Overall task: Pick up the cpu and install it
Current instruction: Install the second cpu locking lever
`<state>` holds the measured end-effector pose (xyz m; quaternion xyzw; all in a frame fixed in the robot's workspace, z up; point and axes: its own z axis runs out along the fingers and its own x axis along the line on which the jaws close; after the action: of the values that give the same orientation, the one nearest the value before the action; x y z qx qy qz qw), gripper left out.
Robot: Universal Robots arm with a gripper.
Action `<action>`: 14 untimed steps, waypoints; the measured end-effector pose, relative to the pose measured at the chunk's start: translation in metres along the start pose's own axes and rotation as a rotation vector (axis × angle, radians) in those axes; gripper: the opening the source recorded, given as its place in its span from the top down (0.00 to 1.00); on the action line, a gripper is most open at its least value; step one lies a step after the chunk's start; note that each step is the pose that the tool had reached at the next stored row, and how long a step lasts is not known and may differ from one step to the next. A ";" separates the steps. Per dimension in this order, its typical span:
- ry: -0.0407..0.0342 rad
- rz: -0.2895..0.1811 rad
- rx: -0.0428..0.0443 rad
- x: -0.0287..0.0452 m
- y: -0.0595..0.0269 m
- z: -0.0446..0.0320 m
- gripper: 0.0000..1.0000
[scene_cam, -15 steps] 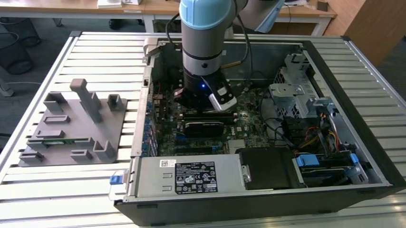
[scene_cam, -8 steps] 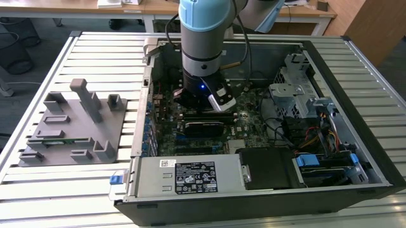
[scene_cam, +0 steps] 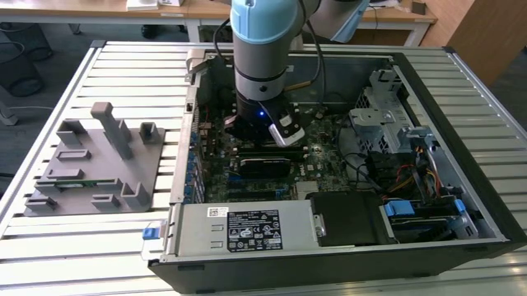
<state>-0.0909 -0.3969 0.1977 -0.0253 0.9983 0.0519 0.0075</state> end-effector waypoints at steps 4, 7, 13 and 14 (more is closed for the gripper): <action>-0.0001 0.000 -0.0041 0.0011 0.0000 0.0011 0.89; -0.0006 0.000 -0.0083 0.0012 0.0000 0.0011 0.89; -0.0005 0.000 -0.0088 0.0012 0.0002 -0.0022 0.89; -0.0005 0.000 -0.0095 0.0012 0.0003 -0.0031 0.89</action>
<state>-0.0921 -0.3970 0.2008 -0.0252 0.9980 0.0566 0.0077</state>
